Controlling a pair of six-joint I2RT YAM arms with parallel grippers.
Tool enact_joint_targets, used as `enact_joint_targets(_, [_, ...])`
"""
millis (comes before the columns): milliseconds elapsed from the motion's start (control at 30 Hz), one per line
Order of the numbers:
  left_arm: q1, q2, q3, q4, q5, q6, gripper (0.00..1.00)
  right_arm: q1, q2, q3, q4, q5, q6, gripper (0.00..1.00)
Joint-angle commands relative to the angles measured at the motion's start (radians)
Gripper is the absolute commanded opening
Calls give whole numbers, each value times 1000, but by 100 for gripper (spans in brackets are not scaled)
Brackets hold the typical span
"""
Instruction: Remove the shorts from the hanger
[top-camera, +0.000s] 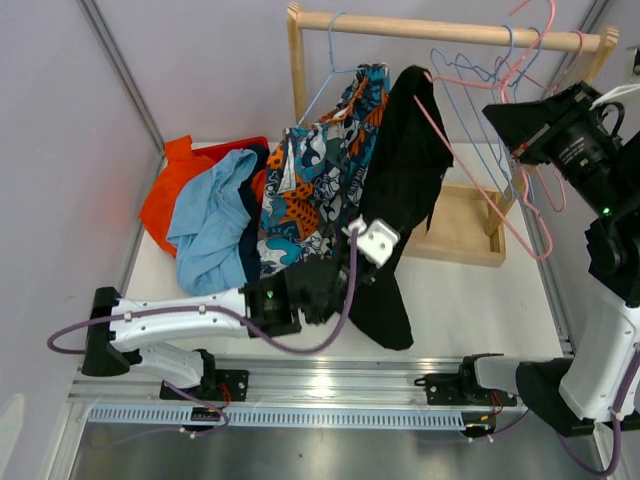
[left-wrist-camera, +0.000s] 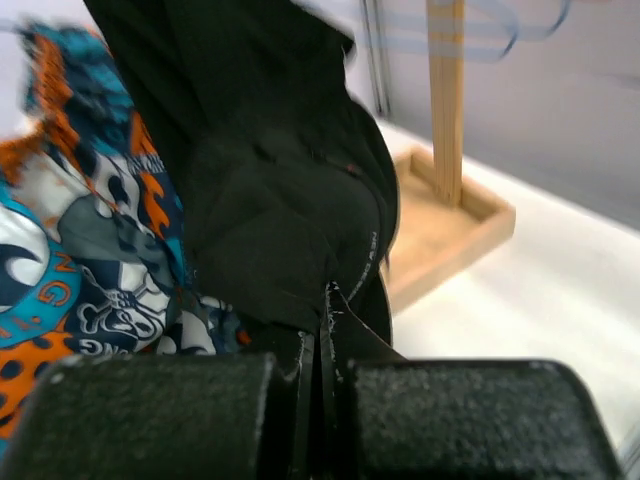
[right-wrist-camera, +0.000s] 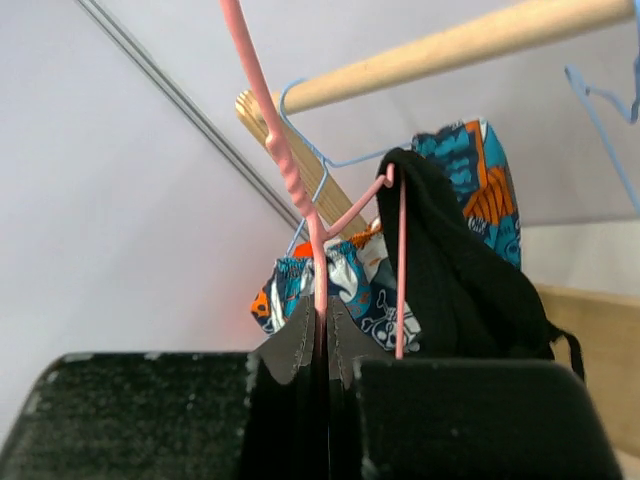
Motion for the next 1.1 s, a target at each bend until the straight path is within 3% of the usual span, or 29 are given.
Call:
enact_joint_targets(0, [132,-6,75,-306,314,-230,0,-4,109,142,53,10,-63,0])
enact_joint_targets(133, [368,32,106,-394,477,-307,0,-4,171,259,26,59,-68,0])
enact_joint_targets(267, [506,127,157,-437,534,-354,0,-11,166,260,-10,47,-33,0])
enact_joint_targets(367, [572,209,252,-461,544,-380,0,-10,91,132,-85,27,-21,0])
enact_joint_targets(400, [588,244,277,-473,548,-383,0,-10,44,-37,-70,27,-19,0])
enact_joint_targets(500, [589,270,372,-477,574,-386,0,-8,-153,-252,-35,73,-19,0])
enact_joint_targets(600, [589,299,412,-484,577,-402,0,-10,-175,-231,-122,87,-57,0])
enact_joint_targets(700, [571,266,382,-481,562,-428,0,-10,-106,-127,-147,81,-88,0])
enact_joint_targets(833, [425,117,215,-461,402,-414,0,-10,14,-1,-109,100,-111,0])
enact_joint_targets(1067, [226,-202,40,-706,154,-514,0,-11,227,122,48,149,-97,0])
